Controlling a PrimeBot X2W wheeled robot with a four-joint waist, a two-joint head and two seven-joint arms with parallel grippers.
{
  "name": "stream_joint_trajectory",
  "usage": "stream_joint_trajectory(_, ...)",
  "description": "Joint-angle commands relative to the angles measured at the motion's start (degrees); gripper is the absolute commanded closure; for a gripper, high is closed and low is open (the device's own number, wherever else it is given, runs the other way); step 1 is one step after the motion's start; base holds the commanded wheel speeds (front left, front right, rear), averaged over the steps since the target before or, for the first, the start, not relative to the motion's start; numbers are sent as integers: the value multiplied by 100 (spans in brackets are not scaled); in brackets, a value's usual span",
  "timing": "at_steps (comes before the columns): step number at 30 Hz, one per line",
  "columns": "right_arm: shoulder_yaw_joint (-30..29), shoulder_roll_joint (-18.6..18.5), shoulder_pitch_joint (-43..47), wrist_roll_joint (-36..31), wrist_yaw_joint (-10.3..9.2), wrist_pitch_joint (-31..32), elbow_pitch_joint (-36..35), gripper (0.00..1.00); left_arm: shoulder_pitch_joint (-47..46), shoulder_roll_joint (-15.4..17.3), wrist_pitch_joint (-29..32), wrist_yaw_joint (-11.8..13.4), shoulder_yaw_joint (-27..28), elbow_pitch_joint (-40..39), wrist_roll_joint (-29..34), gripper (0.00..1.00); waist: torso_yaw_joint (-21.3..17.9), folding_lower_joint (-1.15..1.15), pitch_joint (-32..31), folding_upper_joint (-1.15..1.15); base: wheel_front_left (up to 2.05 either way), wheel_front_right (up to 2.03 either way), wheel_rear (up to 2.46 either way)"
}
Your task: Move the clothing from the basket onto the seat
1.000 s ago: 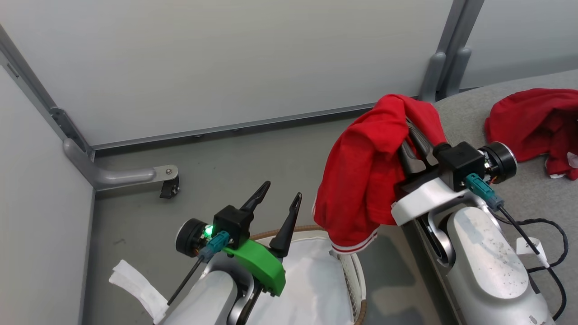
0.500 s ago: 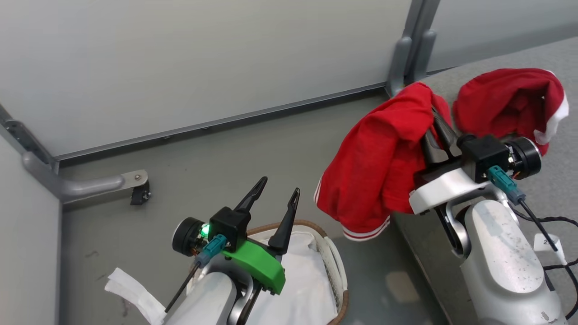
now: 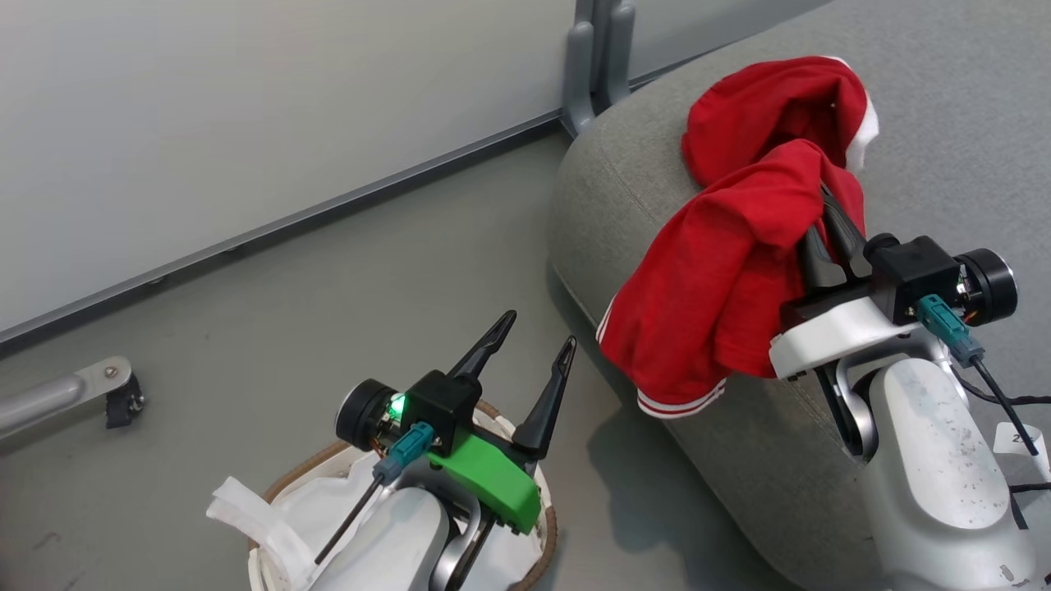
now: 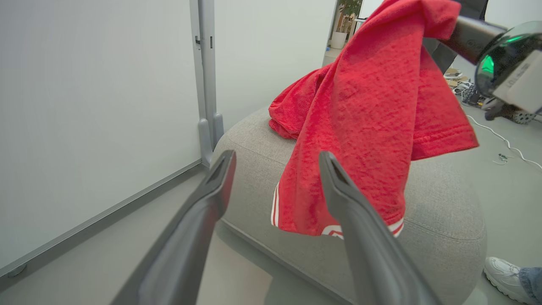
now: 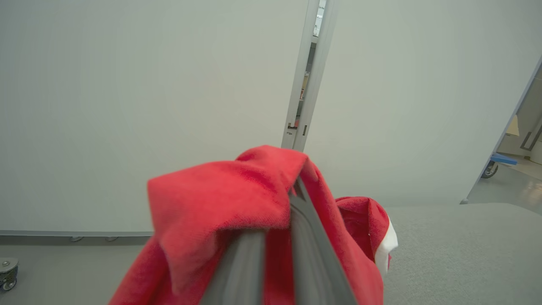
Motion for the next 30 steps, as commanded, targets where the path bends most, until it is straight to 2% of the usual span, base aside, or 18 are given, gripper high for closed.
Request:
stream_joint_trajectory(1, -18, -7, 1, 42, -8, -14, -4, 100, -97, 28, 3, -15, -16, 15, 23, 0, -409, 0, 240, 0, 0, 0, 0)
stream_joint_trajectory(7, -212, -9, -146, -8, -8, -14, 29, 100, -203, 29, 3, -27, -78, 41, 102, 0, -490, 0, 426, 0, 0, 0, 0)
stream_joint_trajectory(14, -700, -159, -650, -151, -8, -14, 216, 100, -353, 29, 2, -47, -157, 82, 187, 0, -268, 0, 772, 0, 0, 0, 0)
stream_joint_trajectory(30, -2054, -1346, -2334, -346, -8, -14, 1439, 100, -1058, 149, 3, -87, -137, 113, 636, 0, 661, 0, 2274, 0, 0, 0, 0)
